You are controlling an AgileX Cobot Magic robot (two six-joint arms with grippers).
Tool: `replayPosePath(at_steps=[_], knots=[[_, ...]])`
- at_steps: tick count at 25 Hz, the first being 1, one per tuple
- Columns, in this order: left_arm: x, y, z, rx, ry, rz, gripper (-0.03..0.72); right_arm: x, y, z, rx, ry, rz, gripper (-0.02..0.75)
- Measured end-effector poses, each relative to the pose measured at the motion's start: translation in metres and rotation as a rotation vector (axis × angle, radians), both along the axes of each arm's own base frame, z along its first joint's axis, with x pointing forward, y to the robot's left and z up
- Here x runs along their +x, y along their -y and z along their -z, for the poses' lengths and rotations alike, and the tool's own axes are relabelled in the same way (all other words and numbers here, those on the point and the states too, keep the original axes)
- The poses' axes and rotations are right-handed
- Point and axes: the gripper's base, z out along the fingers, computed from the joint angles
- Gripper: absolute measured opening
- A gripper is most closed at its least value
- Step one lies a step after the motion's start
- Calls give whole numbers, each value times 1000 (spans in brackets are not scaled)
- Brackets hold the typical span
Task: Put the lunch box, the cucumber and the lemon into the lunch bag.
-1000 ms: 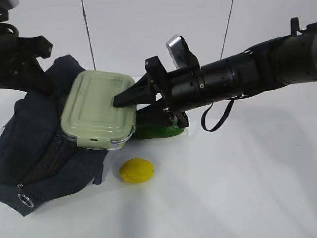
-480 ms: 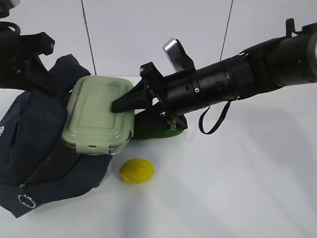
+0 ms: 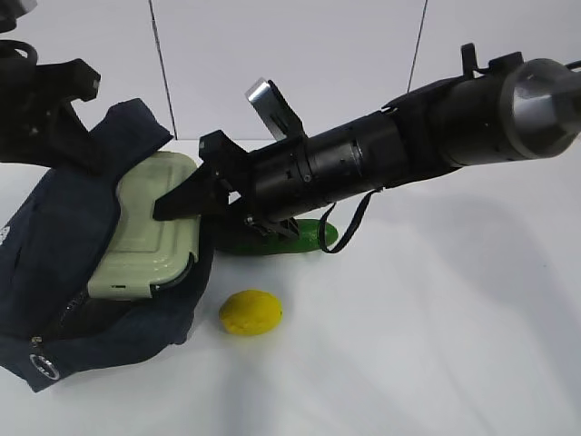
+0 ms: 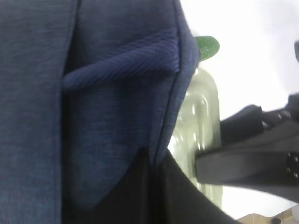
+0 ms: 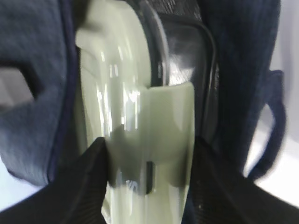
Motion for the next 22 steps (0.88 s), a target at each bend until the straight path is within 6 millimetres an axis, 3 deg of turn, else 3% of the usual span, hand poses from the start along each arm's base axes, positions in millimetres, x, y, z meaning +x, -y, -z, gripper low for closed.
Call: replayPosePath(at_steps=[9,17,22], knots=[[0,2,-1,-24,-5,-5,-6,17,-15,-8,18,106,12,385],[-1,2,-2,-32,-19,0,-6,4,-40,-8,8,201,-37,385],[-2,3,-2,-34,-27,3,-7,-1,-46,-7,1,232,-54,385]])
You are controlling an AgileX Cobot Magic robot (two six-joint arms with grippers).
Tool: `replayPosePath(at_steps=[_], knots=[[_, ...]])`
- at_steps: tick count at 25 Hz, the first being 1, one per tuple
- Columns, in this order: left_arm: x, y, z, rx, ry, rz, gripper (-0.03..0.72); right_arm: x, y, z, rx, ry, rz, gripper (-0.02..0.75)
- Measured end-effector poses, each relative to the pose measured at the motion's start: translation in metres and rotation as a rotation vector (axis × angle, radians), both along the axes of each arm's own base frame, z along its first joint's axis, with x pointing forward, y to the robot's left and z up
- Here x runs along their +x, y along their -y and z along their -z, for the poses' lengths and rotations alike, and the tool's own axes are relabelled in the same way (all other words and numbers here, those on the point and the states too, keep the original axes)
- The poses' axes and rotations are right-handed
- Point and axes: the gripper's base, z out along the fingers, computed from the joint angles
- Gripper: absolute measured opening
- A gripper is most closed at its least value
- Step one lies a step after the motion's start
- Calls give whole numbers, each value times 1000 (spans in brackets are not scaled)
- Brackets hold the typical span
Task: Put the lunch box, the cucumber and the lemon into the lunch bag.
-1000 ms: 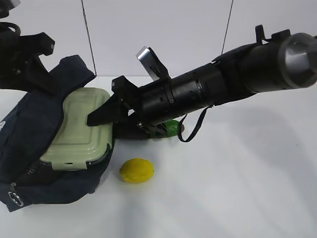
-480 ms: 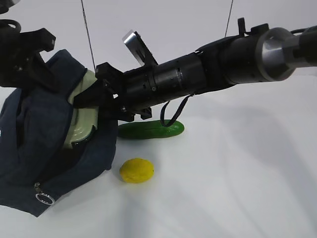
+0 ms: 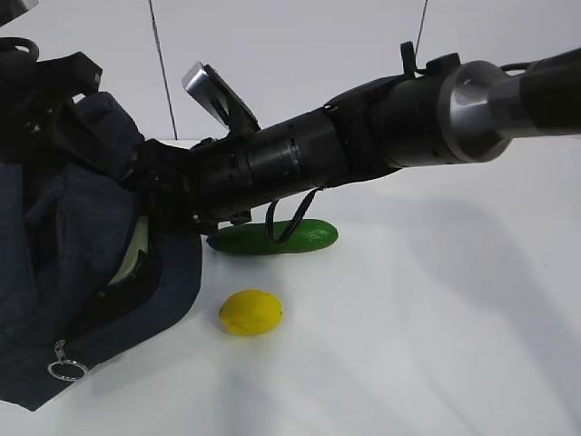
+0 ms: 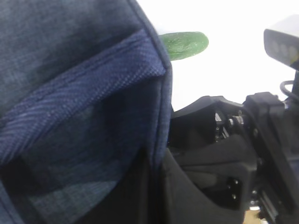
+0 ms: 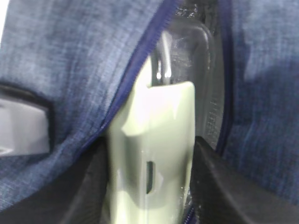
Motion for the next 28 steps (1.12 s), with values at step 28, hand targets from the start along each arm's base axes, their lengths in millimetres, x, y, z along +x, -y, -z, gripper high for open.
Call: replayPosePath(at_steps=[28], knots=[[-9,-3,5,61,-82,57,-7,-18,-9,17,-8,19,-220,409]])
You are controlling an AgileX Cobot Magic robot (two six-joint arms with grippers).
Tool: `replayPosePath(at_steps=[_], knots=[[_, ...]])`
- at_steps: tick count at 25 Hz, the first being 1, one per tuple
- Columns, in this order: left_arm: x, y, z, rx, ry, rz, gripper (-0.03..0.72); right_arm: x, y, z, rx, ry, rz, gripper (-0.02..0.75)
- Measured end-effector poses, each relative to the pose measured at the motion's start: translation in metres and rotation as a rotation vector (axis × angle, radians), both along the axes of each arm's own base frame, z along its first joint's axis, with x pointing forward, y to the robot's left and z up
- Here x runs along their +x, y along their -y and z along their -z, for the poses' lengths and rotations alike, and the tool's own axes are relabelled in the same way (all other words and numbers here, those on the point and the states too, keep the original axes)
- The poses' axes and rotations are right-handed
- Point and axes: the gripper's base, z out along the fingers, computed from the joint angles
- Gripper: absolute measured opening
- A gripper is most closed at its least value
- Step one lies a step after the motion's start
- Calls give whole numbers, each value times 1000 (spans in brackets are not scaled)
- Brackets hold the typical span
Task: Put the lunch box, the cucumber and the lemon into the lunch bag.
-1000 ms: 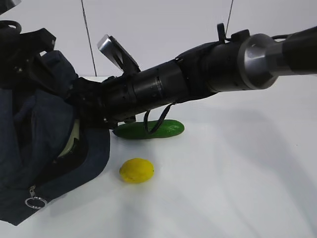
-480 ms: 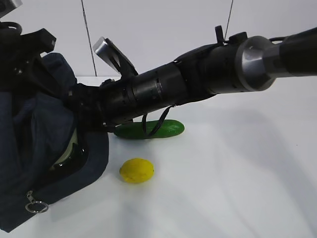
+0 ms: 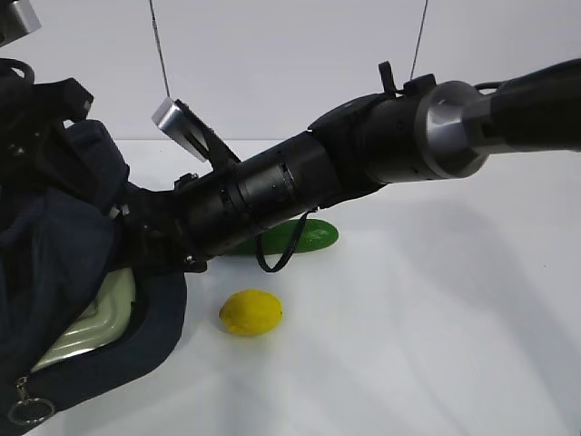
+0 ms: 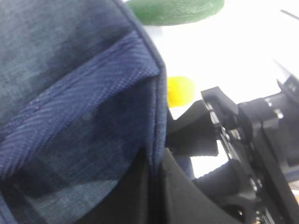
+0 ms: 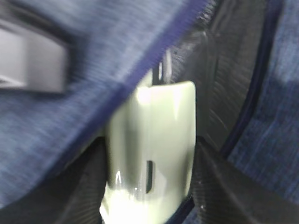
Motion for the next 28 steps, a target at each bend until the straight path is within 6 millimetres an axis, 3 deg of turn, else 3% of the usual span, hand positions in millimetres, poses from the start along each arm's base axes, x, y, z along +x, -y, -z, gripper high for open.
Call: replayPosePath(at_steps=[12,23,28], knots=[[9,2,11,7,-17,-10,-7,0,0,4,-19,27,-18,434],[13,1,11,13,21,-23,-7,3,-4,-6,31,60,-13,450],[11,-7,15,119,10,-10,-7,2,-3,-5,11,78,-32,451]])
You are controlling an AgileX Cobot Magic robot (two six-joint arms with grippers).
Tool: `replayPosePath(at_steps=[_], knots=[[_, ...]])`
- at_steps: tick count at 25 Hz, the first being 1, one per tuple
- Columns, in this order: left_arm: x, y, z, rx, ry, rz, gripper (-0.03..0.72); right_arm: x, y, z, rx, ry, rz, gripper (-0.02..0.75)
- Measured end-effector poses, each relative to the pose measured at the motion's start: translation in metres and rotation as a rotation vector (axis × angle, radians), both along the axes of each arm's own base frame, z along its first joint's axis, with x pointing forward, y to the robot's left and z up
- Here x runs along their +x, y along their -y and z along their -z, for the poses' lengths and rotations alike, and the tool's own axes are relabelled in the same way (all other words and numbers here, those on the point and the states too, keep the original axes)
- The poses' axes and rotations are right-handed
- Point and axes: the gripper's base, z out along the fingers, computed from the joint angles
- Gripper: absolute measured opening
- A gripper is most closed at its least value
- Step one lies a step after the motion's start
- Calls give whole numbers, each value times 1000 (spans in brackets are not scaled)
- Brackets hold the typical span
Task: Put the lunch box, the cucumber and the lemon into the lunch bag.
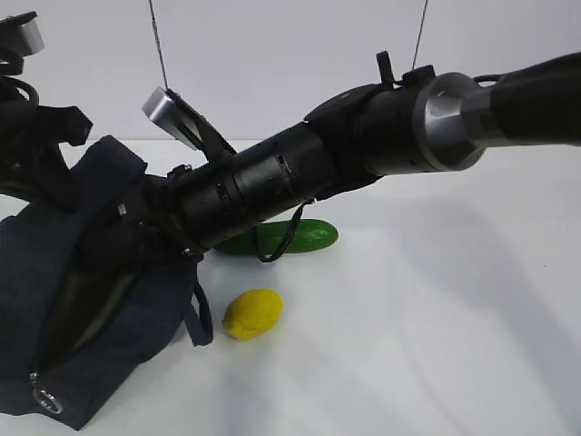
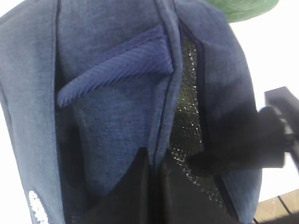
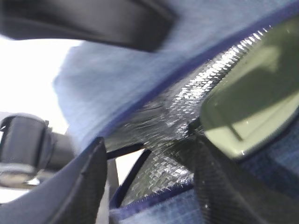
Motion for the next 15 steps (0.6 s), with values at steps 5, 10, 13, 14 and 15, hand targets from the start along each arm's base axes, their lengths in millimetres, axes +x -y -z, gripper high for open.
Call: replayPosePath(at_steps=[5,10,13,14,15], knots=[[0,-2,1,31,0,1,-7,-2,7,-7,-28,44,-55,452],[0,-3,1,33,0,0,-7,4,25,-24,-19,80,-69,452],[0,-3,1,33,0,0,-7,12,40,-36,-14,107,-76,452],[0,-3,1,33,0,0,-7,15,46,-41,-13,122,-79,452],[0,-3,1,32,2,-1,-7,18,50,-46,-16,140,-86,452]])
